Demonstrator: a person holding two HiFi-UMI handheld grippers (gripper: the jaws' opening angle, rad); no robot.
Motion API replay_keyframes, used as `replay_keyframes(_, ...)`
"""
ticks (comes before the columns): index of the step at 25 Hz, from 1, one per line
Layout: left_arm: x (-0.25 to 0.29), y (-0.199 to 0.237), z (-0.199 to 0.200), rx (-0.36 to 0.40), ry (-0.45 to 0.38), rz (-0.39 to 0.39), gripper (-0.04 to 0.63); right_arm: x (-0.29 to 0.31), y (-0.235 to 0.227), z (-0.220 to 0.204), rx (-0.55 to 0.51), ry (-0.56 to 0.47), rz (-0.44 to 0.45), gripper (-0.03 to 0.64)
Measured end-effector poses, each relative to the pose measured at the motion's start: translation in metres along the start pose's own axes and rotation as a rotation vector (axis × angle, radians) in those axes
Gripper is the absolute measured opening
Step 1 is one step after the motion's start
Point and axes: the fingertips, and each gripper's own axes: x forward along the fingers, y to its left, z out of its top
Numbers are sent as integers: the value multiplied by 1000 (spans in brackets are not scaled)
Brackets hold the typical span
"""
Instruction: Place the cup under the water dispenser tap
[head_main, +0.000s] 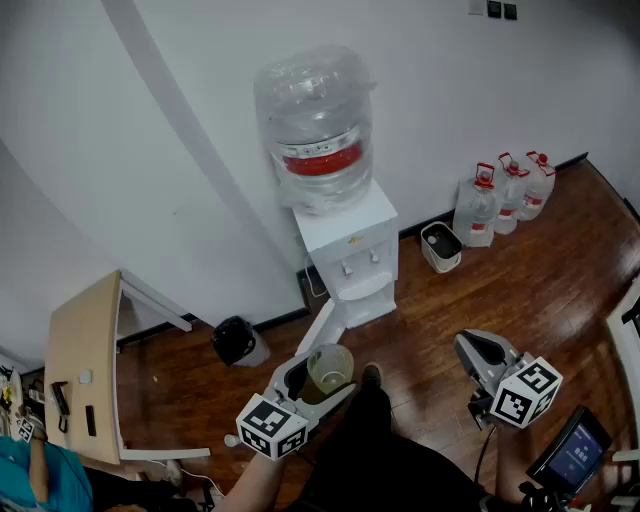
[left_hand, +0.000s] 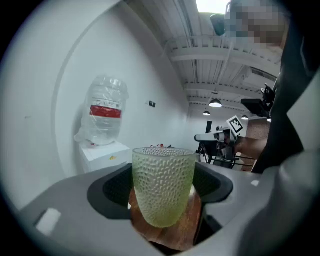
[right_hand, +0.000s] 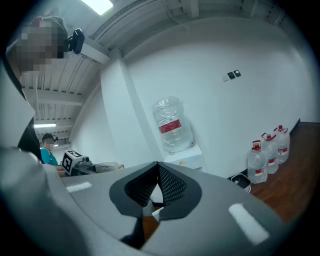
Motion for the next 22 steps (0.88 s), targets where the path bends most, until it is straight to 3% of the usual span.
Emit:
replay_keyframes(7, 57, 64, 10, -42, 10, -68, 368, 66, -41, 24, 7, 19, -12, 0)
replay_keyframes(12, 101, 108, 25, -27, 8, -111, 368, 122, -68, 43, -3, 40, 4, 0)
replay_keyframes(22, 147, 181, 25, -52, -24, -94, 368, 218, -107, 57, -26, 105, 19, 0)
